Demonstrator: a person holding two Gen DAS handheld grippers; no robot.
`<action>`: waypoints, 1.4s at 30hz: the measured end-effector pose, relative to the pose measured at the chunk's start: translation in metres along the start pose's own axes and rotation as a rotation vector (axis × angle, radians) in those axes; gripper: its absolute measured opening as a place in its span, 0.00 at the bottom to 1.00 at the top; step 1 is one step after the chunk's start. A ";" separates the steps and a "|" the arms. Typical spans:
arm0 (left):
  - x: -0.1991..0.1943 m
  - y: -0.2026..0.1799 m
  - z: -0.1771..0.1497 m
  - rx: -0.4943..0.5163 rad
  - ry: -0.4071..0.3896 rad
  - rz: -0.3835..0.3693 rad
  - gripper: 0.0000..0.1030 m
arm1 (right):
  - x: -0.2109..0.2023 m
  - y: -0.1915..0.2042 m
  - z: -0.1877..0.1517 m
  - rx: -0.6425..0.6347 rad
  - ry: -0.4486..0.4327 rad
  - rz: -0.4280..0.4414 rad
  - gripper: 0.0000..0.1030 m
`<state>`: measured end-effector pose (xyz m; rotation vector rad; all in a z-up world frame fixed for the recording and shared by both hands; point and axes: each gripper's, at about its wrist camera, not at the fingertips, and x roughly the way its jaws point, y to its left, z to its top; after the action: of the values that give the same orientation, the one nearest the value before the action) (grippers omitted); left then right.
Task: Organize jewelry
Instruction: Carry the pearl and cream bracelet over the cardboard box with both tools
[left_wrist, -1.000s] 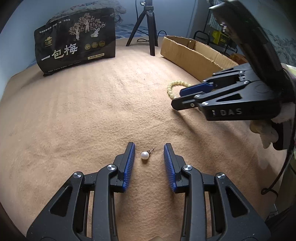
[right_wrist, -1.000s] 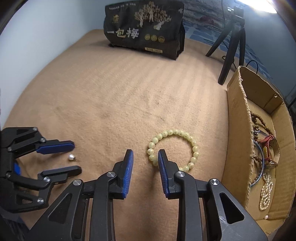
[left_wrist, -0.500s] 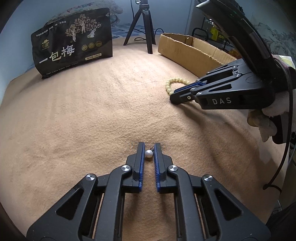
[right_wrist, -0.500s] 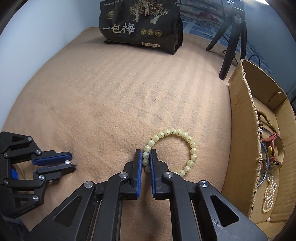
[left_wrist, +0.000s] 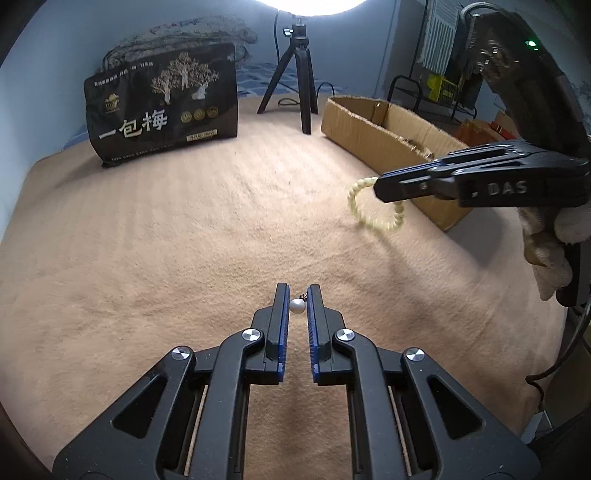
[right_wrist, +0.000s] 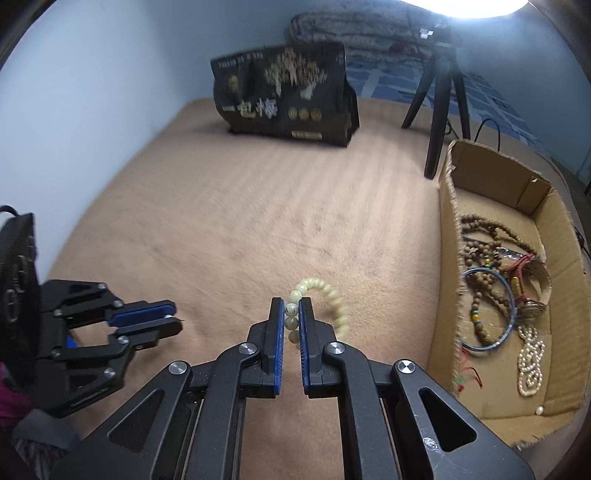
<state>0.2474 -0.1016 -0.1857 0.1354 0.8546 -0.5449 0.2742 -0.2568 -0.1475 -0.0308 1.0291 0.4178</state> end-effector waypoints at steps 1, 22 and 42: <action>-0.003 -0.002 0.001 0.002 -0.005 -0.001 0.07 | -0.007 0.001 0.000 0.002 -0.010 0.007 0.06; -0.011 -0.057 0.074 0.031 -0.132 -0.089 0.07 | -0.102 -0.069 0.005 0.082 -0.188 -0.061 0.06; 0.028 -0.138 0.136 0.153 -0.144 -0.133 0.07 | -0.103 -0.166 0.027 0.181 -0.211 -0.209 0.06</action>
<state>0.2842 -0.2757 -0.1037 0.1773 0.6844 -0.7362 0.3087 -0.4371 -0.0754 0.0660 0.8416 0.1329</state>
